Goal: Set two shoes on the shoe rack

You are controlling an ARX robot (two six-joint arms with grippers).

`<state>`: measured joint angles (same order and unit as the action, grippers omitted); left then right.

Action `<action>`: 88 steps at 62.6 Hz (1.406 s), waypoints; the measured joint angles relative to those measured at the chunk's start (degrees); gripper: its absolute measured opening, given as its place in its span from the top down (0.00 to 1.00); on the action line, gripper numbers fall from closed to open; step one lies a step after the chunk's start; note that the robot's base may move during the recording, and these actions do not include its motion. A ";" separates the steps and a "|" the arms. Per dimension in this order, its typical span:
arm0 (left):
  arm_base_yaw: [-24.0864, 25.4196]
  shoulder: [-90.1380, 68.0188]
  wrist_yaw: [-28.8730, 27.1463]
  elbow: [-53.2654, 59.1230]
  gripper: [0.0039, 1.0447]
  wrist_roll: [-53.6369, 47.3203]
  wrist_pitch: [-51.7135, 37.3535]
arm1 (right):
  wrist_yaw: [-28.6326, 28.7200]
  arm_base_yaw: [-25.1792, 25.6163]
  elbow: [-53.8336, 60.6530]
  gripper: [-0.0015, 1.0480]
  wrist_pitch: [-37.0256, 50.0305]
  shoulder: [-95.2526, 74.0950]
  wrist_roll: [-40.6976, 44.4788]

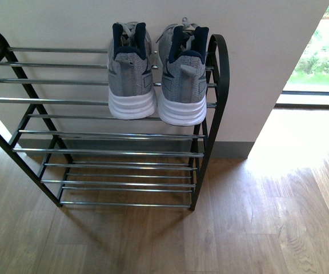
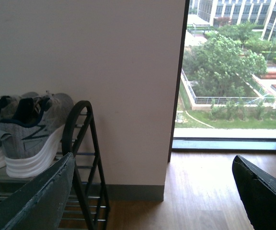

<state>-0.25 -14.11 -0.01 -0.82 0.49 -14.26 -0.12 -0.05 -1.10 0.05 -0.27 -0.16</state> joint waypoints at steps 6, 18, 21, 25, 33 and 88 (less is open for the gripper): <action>0.00 1.53 0.00 0.00 0.99 0.00 1.57 | 0.02 0.00 0.00 0.09 0.00 0.00 0.00; 0.00 4.31 0.00 0.00 0.99 -0.02 4.42 | 0.02 0.00 0.00 0.09 0.00 0.00 0.00; 0.02 7.15 0.00 0.00 0.99 -0.02 8.48 | 0.02 0.00 0.00 0.09 0.00 0.00 0.00; 0.02 11.52 0.00 0.00 0.99 -0.02 13.44 | -0.02 0.00 0.00 0.09 0.00 0.00 0.00; 0.07 13.07 -0.02 0.00 0.99 -0.02 14.29 | 0.11 0.00 0.00 0.09 0.00 0.02 0.00; 0.07 13.20 -0.11 0.00 0.09 -0.09 14.27 | 0.17 0.00 0.00 0.09 0.00 0.02 0.00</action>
<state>-0.19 -0.91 -0.12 -0.82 0.40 0.01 0.05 -0.05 -1.10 0.05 -0.25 -0.16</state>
